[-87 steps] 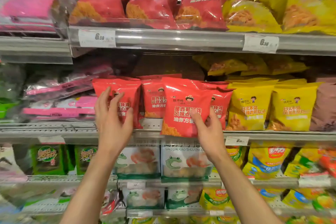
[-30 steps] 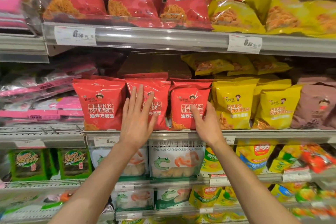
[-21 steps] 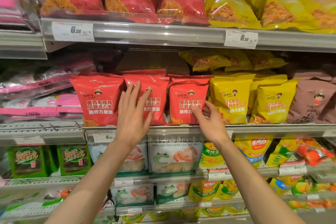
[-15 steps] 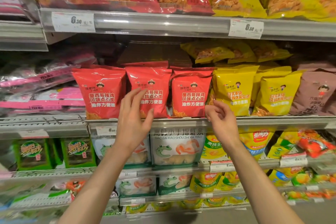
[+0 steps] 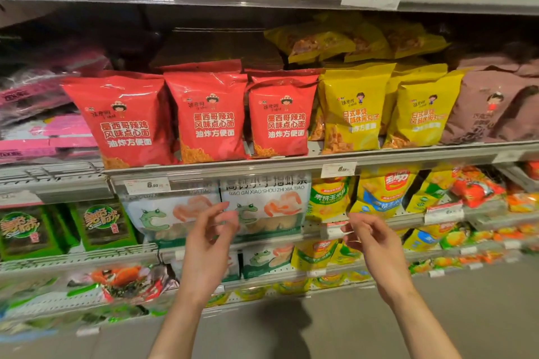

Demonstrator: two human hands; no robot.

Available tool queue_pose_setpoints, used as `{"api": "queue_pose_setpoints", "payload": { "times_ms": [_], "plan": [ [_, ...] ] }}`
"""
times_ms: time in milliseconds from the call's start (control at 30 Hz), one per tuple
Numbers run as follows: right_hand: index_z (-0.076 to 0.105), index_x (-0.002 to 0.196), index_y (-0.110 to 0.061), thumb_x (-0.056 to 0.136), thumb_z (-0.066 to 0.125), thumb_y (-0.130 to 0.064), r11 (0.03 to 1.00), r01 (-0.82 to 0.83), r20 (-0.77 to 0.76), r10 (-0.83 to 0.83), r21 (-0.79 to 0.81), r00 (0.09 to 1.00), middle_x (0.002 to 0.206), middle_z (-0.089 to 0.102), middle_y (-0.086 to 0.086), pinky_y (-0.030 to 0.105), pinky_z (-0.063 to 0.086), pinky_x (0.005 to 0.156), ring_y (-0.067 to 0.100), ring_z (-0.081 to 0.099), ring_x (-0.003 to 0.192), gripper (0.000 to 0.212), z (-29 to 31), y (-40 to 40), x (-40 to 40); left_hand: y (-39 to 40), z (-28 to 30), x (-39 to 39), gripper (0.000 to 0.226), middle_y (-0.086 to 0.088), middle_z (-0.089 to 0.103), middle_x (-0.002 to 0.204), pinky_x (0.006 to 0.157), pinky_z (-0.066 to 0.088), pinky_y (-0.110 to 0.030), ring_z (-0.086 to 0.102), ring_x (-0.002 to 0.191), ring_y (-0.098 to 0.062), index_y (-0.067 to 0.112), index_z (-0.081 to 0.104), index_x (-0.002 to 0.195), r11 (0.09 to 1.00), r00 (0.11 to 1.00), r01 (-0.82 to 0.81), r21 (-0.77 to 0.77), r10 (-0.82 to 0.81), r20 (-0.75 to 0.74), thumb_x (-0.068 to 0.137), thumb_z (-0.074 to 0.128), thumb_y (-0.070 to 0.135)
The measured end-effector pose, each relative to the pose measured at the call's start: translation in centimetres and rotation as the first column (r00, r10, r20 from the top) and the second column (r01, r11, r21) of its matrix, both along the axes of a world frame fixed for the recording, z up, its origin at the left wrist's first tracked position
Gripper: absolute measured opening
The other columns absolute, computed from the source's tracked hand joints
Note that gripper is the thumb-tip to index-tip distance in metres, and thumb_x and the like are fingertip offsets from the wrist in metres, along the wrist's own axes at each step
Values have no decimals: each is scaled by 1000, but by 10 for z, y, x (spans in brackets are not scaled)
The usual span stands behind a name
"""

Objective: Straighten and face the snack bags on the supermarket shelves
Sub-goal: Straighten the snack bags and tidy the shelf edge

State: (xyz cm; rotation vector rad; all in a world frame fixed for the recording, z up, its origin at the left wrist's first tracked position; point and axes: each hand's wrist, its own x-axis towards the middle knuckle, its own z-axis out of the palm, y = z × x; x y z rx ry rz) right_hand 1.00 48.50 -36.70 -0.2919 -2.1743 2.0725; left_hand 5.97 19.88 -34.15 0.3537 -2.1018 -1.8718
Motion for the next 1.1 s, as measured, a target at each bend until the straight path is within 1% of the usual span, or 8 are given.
{"api": "queue_pose_setpoints", "payload": {
  "times_ms": [233, 433, 500, 567, 633, 767, 1000, 1100],
  "plan": [
    [74, 102, -10, 101, 61, -12, 999, 14, 2, -14, -34, 1000, 82, 75, 7, 38, 59, 81, 22, 69, 78, 13, -3, 57, -3, 63, -7, -3, 20, 12, 76, 98, 94, 56, -44, 72, 98, -14, 31, 67, 116, 998, 999, -21, 62, 19, 42, 98, 67, 24],
    [72, 102, -12, 102, 60, -11, 999, -47, -13, 47, -16, 999, 76, 77, 0, 16, 57, 64, 10, 71, 69, 12, -5, 136, -23, 150, -10, -13, 17, 10, 77, 99, 87, 58, -35, 74, 93, -14, 28, 68, 114, 998, 999, -26, 65, 24, 24, 99, 66, 21],
    [72, 103, -12, 102, 59, -11, 998, -69, -12, 68, -12, 998, 79, 76, 6, 21, 58, 68, 14, 72, 69, 12, -6, 169, -31, 186, -13, -19, 16, 9, 77, 100, 80, 59, -26, 75, 92, -14, 27, 69, 113, 996, 999, -42, 82, 40, 25, 98, 67, 21],
    [73, 102, -13, 101, 61, -14, 995, -96, -10, 96, 5, 995, 89, 74, 18, 37, 59, 78, 25, 72, 79, 12, -8, 204, -38, 221, -15, -23, 16, 7, 77, 100, 75, 57, -18, 76, 90, -13, 27, 69, 113, 992, 999, -47, 114, 44, 27, 98, 68, 24],
    [75, 100, -15, 101, 61, -16, 994, -110, -7, 110, 22, 994, 94, 75, 17, 44, 56, 82, 29, 70, 84, 13, -7, 235, -43, 254, -15, -28, 17, 6, 77, 101, 77, 57, -19, 76, 90, -13, 27, 69, 115, 991, 999, -32, 127, 28, 32, 98, 68, 26],
    [72, 95, -14, 102, 57, -8, 997, -78, 41, 79, -13, 996, 75, 76, 2, 24, 57, 67, 12, 69, 68, 18, -5, 276, -49, 300, -12, -40, 18, 1, 78, 100, 73, 57, -20, 76, 88, -14, 25, 69, 116, 990, 999, -20, 139, 14, 44, 99, 65, 20],
    [71, 93, -10, 101, 58, -3, 996, -29, 46, 33, -82, 998, 77, 70, 11, 32, 51, 70, 23, 64, 70, 17, -1, 303, -47, 327, -6, -62, 16, -3, 78, 98, 70, 58, -22, 74, 91, -23, 22, 68, 113, 984, 999, 14, 177, -22, 43, 101, 64, 14],
    [74, 97, -12, 101, 63, -15, 1000, -20, 32, 20, -10, 999, 79, 76, 7, 36, 55, 76, 23, 70, 77, 12, -1, 308, -43, 326, -5, -67, 19, 3, 78, 98, 75, 58, -28, 76, 90, -18, 31, 70, 110, 985, 999, 29, 168, -35, 29, 91, 70, 33]
  ]
}}
